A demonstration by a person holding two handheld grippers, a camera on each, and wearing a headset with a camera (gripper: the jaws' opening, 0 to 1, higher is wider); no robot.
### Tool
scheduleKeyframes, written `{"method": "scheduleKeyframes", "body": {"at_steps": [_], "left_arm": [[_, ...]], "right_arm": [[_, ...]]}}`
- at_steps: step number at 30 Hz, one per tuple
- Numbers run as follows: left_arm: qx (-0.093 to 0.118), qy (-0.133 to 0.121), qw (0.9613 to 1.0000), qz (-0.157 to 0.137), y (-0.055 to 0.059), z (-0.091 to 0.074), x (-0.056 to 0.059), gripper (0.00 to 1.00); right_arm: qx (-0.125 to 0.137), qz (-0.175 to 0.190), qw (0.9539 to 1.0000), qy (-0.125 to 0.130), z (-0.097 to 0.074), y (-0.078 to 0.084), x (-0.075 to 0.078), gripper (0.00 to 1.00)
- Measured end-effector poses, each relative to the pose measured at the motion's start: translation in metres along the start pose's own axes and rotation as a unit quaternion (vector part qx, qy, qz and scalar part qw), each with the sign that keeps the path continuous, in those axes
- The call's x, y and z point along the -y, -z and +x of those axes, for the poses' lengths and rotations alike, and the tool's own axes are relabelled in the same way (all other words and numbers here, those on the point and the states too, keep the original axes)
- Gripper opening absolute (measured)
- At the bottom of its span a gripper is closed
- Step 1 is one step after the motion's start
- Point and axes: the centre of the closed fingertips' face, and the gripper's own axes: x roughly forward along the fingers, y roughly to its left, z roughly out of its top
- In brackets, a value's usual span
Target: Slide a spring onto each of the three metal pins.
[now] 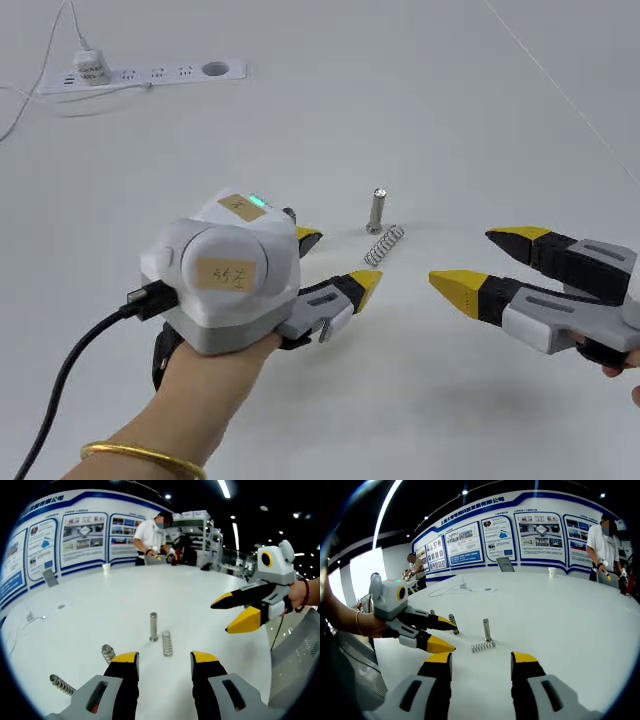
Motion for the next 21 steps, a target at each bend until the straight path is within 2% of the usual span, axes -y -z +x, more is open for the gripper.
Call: {"method": "scheduleKeyframes", "body": {"at_steps": [14, 18, 21], "left_arm": [[-0.004, 0.001, 0.9999, -0.015, 0.006, 0.029, 0.006, 0.33], [-0.008, 0.005, 0.9995, -0.030, 0.009, 0.036, 0.007, 0.30], [-0.011, 0.003, 0.9995, -0.030, 0.011, 0.040, 0.005, 0.28]], "right_arm": [[0.000, 0.005, 1.0000, 0.008, -0.001, -0.001, 0.008, 0.50], [0.002, 0.015, 0.9998, 0.016, 0.000, 0.000, 0.012, 0.50], [0.001, 0.022, 0.9996, 0.016, 0.001, 0.001, 0.012, 0.50]]}}
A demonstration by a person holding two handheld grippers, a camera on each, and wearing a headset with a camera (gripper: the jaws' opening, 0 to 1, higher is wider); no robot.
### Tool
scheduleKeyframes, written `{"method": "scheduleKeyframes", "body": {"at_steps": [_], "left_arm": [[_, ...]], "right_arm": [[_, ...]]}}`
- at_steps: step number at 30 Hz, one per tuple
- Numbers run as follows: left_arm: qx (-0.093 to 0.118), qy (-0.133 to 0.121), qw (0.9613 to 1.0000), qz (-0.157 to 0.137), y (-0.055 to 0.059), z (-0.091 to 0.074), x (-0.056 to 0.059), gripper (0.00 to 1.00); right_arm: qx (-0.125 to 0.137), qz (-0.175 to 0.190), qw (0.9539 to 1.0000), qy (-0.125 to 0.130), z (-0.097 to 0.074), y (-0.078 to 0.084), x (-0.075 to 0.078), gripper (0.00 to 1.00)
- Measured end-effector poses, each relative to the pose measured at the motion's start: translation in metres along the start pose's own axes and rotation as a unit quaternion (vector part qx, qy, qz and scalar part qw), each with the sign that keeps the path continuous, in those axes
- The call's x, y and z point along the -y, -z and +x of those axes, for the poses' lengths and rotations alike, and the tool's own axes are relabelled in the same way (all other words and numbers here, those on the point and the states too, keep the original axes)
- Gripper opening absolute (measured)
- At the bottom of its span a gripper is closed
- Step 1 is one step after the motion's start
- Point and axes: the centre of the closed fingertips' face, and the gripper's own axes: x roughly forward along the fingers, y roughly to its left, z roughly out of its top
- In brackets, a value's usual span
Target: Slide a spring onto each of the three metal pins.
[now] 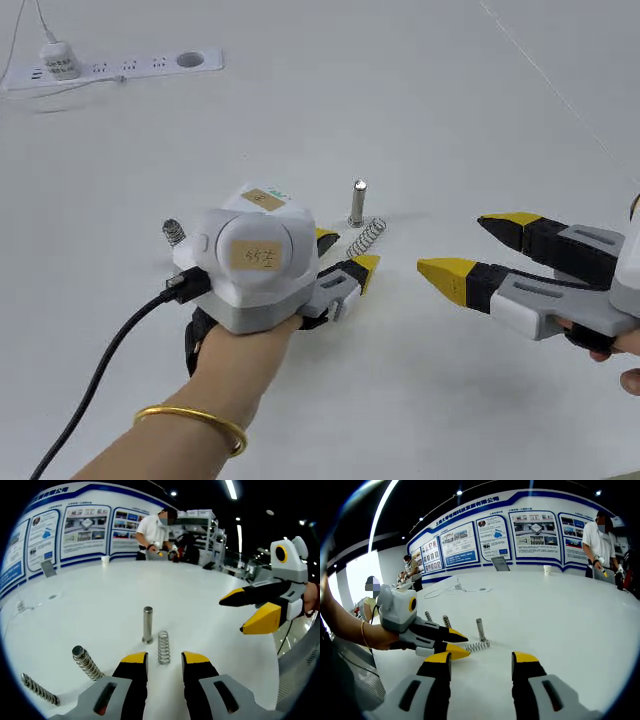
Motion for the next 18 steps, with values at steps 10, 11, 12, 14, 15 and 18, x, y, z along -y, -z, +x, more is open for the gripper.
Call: {"method": "scheduleKeyframes", "body": {"at_steps": [10, 11, 12, 14, 15, 18], "left_arm": [[-0.015, 0.002, 0.9998, 0.009, 0.0060, 0.0067, -0.0004, 0.21], [-0.014, 0.001, 0.9999, 0.005, 0.0057, 0.0079, -0.0002, 0.20], [-0.014, 0.002, 0.9999, 0.004, 0.0056, 0.0088, 0.0005, 0.19], [-0.017, 0.003, 0.9997, 0.015, 0.0062, 0.0101, 0.0012, 0.16], [-0.015, 0.002, 0.9996, 0.025, 0.0047, 0.0108, 0.0001, 0.14], [-0.019, -0.001, 0.9993, 0.031, 0.0059, 0.0105, -0.0001, 0.12]], "right_arm": [[-0.009, 0.008, 0.9999, 0.004, 0.0027, 0.0063, 0.0007, 0.49], [-0.009, 0.008, 0.9999, 0.005, 0.0030, 0.0062, 0.0007, 0.49], [-0.010, 0.009, 0.9999, 0.006, 0.0032, 0.0062, 0.0007, 0.49], [-0.010, 0.011, 0.9999, 0.006, 0.0034, 0.0056, 0.0003, 0.49], [-0.009, 0.011, 0.9999, 0.006, 0.0033, 0.0052, 0.0002, 0.49], [-0.010, 0.010, 0.9999, 0.007, 0.0030, 0.0046, 0.0002, 0.49]]}}
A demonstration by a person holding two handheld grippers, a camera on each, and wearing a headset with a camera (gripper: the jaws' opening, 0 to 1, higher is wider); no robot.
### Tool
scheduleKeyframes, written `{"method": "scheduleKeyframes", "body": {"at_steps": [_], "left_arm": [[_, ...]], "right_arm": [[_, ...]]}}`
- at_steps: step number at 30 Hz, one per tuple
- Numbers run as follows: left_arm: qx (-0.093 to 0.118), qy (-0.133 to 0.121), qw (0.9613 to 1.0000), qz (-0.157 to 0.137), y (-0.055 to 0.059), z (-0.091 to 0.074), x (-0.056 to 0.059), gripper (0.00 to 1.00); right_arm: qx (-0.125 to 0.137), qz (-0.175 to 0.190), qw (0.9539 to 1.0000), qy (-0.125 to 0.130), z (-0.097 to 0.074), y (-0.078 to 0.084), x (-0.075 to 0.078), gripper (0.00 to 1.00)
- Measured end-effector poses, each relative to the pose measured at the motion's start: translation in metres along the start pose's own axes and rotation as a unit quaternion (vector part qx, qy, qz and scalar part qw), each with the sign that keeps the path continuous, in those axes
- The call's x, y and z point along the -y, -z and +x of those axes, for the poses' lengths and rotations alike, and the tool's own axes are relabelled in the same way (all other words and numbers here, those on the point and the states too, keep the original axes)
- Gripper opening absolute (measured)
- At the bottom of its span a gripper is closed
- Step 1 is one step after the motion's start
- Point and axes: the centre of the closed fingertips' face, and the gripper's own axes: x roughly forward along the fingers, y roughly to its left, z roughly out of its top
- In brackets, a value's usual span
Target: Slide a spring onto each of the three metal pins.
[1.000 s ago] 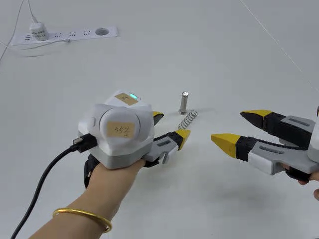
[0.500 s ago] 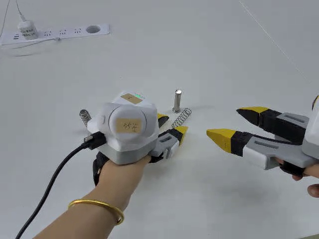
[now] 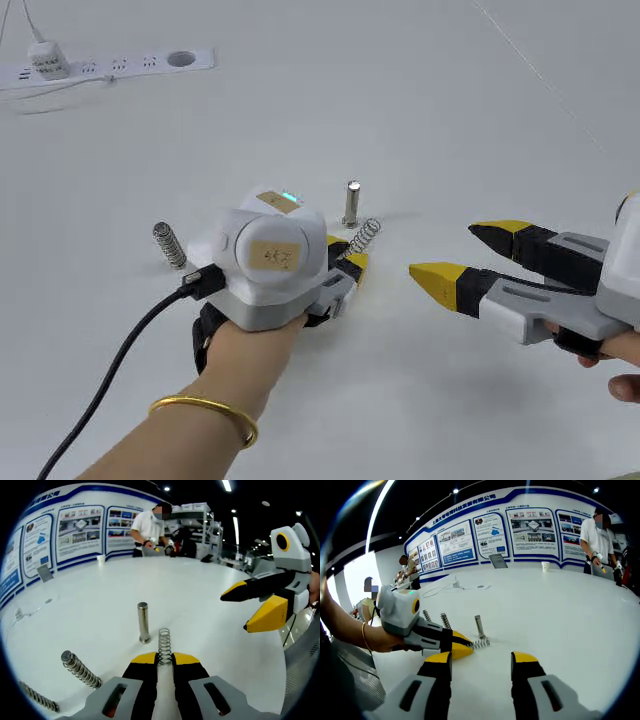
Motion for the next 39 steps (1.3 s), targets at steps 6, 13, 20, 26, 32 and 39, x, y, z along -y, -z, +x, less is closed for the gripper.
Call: {"method": "scheduleKeyframes", "body": {"at_steps": [6, 13, 20, 26, 32, 39], "left_arm": [[-0.003, 0.003, 1.0000, 0.008, 0.001, -0.001, 0.002, 0.11], [0.009, 0.012, 0.9993, 0.034, -0.004, -0.009, 0.007, 0.10], [0.037, 0.016, 0.9987, 0.031, -0.023, -0.025, 0.013, 0.10], [0.066, 0.016, 0.9973, 0.029, -0.037, -0.044, 0.015, 0.10], [0.080, 0.012, 0.9966, 0.017, -0.042, -0.057, 0.015, 0.10], [0.096, 0.015, 0.9951, 0.014, -0.048, -0.071, 0.017, 0.10]], "right_arm": [[0.003, 0.007, 1.0000, -0.002, 0.000, -0.002, -0.002, 0.49], [0.024, 0.033, 0.9992, 0.002, -0.002, -0.014, -0.001, 0.52], [0.029, 0.058, 0.9979, 0.000, -0.001, -0.023, -0.003, 0.52], [0.039, 0.085, 0.9956, -0.012, 0.003, -0.035, -0.009, 0.52], [0.052, 0.104, 0.9930, -0.024, 0.006, -0.046, -0.016, 0.50], [0.055, 0.126, 0.9897, -0.039, 0.012, -0.051, -0.027, 0.44]]}}
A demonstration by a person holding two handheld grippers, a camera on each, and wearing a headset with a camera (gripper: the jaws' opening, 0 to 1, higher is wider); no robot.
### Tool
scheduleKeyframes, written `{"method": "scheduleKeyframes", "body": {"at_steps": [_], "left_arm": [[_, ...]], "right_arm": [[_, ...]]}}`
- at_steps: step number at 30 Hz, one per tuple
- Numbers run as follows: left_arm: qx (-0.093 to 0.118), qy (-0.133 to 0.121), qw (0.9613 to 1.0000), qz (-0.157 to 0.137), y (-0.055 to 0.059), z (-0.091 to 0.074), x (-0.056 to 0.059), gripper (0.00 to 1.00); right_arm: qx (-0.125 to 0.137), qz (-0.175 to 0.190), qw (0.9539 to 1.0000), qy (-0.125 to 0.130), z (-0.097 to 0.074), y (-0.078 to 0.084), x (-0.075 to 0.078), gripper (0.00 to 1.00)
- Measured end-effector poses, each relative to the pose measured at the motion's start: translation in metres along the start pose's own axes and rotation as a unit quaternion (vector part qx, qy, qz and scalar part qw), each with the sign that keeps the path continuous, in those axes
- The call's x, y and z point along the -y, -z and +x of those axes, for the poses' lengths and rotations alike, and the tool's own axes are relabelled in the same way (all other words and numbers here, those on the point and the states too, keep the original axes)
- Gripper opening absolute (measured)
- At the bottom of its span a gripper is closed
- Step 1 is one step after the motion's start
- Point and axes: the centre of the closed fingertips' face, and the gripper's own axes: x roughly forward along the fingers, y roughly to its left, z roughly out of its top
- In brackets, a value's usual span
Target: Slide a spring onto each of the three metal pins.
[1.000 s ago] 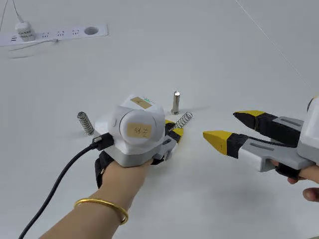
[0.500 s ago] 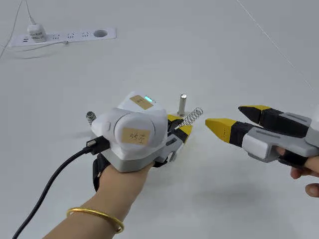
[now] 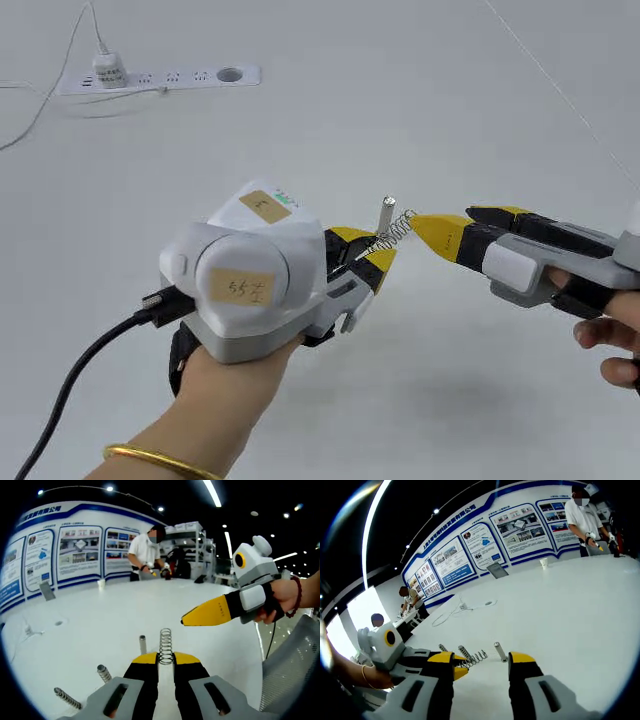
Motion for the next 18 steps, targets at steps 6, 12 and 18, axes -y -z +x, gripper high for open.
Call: {"method": "scheduleKeyframes", "body": {"at_steps": [6, 12, 18], "left_arm": [[0.013, -0.003, 0.9999, -0.008, -0.007, -0.012, 0.001, 0.10], [0.035, -0.002, 0.9993, -0.013, -0.014, -0.023, 0.003, 0.10], [0.052, 0.008, 0.9978, -0.042, -0.012, -0.029, 0.004, 0.10]], "right_arm": [[-0.002, 0.037, 0.9990, -0.023, 0.004, 0.001, -0.013, 0.36], [-0.001, 0.070, 0.9964, -0.048, 0.006, 0.001, -0.025, 0.30], [-0.005, 0.082, 0.9947, -0.062, 0.009, 0.001, -0.034, 0.27]]}}
